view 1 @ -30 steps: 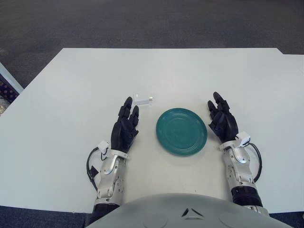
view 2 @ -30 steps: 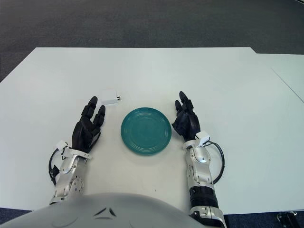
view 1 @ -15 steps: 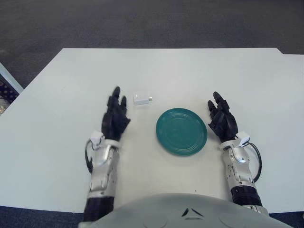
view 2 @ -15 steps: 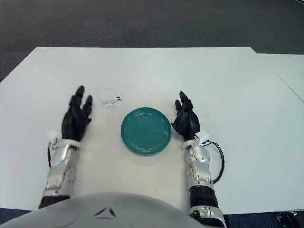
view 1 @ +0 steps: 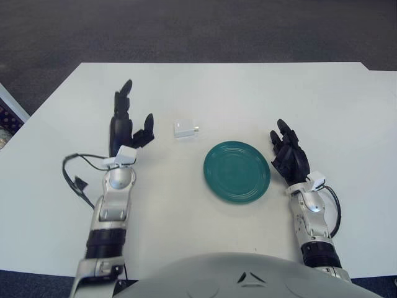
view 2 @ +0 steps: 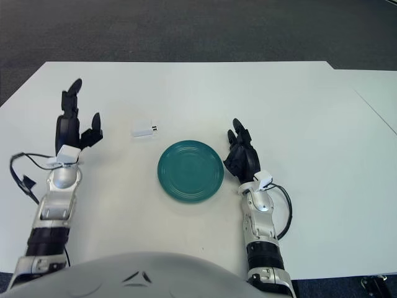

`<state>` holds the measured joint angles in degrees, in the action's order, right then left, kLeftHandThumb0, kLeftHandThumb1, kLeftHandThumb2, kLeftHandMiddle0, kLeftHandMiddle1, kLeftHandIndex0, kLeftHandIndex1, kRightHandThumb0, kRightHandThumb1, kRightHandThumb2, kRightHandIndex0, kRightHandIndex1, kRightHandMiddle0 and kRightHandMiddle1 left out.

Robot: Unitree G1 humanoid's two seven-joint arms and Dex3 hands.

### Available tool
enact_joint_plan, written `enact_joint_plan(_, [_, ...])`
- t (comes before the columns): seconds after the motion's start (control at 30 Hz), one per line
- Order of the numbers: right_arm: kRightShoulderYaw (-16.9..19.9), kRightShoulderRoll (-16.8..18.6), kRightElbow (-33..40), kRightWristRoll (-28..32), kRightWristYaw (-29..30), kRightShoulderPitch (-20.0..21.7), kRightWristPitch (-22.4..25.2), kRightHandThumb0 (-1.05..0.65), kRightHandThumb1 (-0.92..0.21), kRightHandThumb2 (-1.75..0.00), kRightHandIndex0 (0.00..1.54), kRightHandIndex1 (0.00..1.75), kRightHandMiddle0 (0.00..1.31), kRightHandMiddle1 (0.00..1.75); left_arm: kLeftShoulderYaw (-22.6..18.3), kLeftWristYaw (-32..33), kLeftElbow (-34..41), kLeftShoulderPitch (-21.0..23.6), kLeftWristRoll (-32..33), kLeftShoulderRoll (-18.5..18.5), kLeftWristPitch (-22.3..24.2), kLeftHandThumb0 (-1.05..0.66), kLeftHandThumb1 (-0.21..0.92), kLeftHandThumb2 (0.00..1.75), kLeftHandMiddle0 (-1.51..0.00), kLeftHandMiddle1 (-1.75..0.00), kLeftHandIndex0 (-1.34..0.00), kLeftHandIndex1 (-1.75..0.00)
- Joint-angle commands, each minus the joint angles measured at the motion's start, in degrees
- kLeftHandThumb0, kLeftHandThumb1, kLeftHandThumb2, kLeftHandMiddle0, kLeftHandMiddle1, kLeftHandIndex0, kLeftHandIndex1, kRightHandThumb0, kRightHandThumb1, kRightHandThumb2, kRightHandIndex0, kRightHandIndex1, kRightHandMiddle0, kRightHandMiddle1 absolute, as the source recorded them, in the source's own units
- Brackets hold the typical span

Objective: Put the charger into the plate.

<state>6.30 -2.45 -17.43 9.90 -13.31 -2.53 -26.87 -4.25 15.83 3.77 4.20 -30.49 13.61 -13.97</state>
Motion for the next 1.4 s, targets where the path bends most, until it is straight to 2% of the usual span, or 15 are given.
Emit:
enact_joint_plan(0.0, [-0.04,0.10,-7.49,-0.44,-1.25,1.64,-2.78,-0.91,-0.92,-1.09,0.09,0.00,0.00,0.24,6.51,1.62,-0.77,8.92,-21.83,10.85,1.53,-1.05,0.92,0.58,-0.10,0.00,-0.09,-0.79])
enact_joint_plan(0.07, [-0.01,0.02,-8.10,-0.30,-1.39,1.80,-2.96,-0.90,-0.92,-1.09,0.09,0.00,0.00,0.24,8.34,0.20,-3.47,11.48,-24.00,12.36,2.34,-1.05,0.92,0.58,-0.07,0.00,-0.06,-0.78])
enact_joint_plan(0.2, [0.09,0.11,-9.16,0.09,-1.68,2.08,-3.36,-0.90,-0.92,-1.09,0.09,0.00,0.00,0.23,12.52,0.15,-11.86,17.58,-27.58,14.23,2.30,-1.05,0.92,0.55,-0.02,0.00,-0.01,-0.64])
enact_joint_plan(0.33, [0.16,0.21,-9.86,0.17,-1.88,2.22,-4.18,-0.89,-0.92,-1.09,0.09,0.00,0.00,0.23,16.19,-2.11,-17.94,22.37,-29.15,16.59,0.49,-1.05,0.92,0.52,0.00,0.00,0.00,-0.57])
enact_joint_plan(0.7, [-0.02,0.81,-9.80,-0.53,-1.10,1.70,-4.36,-0.89,-0.92,-1.09,0.09,0.00,0.00,0.24,20.69,-11.25,-22.70,26.48,-23.24,20.55,-5.56,-1.05,0.92,0.47,0.00,0.00,-0.01,-0.56])
enact_joint_plan(0.9, [-0.20,0.97,-10.69,-2.01,0.15,1.71,-5.40,-0.90,-0.92,-1.09,0.09,0.00,0.00,0.25,23.69,-17.53,-26.78,28.88,-19.94,21.86,-11.05,-1.05,0.92,0.43,0.00,0.00,-0.03,-0.61])
enact_joint_plan(1.1, [-0.29,1.34,-11.39,-2.72,0.70,1.81,-6.01,-0.90,-0.92,-1.09,0.09,0.00,0.00,0.24,25.89,-20.67,-32.43,32.58,-18.80,21.83,-14.02,-1.05,0.92,0.41,0.00,0.00,-0.03,-0.63])
enact_joint_plan(1.37, [-0.88,2.83,-8.35,-2.41,1.95,0.28,-3.32,-0.90,-0.92,-1.08,0.09,0.00,0.00,0.23,27.48,-23.92,-37.30,35.76,-17.12,21.43,-16.05,-1.05,0.92,0.41,0.00,0.00,-0.06,-0.67])
